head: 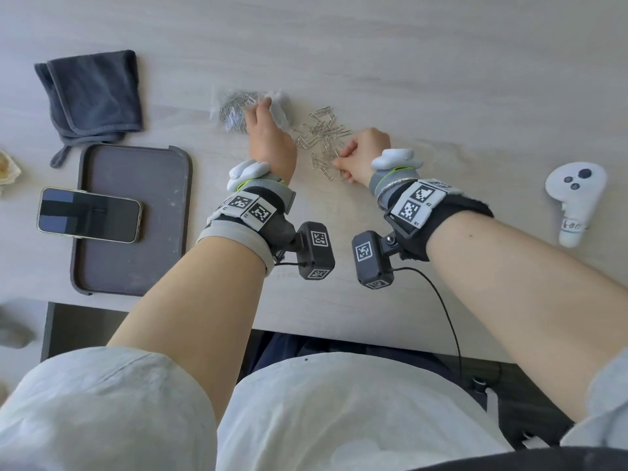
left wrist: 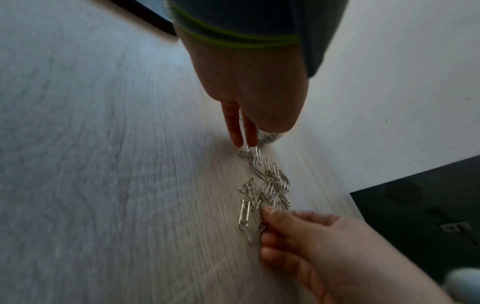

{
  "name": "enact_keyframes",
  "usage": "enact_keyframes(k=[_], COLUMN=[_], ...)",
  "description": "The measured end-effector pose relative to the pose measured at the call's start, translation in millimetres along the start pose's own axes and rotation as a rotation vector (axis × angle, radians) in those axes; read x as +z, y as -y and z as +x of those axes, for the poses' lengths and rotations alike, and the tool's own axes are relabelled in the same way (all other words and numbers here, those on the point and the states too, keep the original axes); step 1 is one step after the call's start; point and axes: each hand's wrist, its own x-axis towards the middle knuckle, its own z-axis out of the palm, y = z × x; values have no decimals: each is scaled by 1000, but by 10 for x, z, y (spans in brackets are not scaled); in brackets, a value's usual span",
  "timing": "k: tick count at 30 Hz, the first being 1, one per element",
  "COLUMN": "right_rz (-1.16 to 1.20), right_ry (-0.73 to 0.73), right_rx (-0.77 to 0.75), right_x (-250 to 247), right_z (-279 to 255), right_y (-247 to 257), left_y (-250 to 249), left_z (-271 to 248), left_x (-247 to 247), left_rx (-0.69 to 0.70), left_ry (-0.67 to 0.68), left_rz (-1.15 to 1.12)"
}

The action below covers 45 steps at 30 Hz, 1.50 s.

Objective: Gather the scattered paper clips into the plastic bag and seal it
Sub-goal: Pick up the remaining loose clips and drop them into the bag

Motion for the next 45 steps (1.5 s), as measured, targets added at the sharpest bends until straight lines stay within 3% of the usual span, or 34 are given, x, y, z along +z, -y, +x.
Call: enact_keyframes(k=[9,14,20,29,45], right_rz=[66,-298,-248,-165,-210], right_ry=[-170,-9,-89,-19,9], right_rx=[-136,-213,-252,-377,-335], right_x=[-8,7,14,118,-7], right_z=[67,-43,216,341,305], right_y=[79,-41,124,179,285], left_y=[87,95,109,-16,-118], left_z=[10,21,38,19,24], left_x=[32,37,75,140,-7], left_rx=[-19,-30,-38,-36,15], left_ry=[11,2,1,95,20], left_rz=[-43,-72,-123,-244,-130])
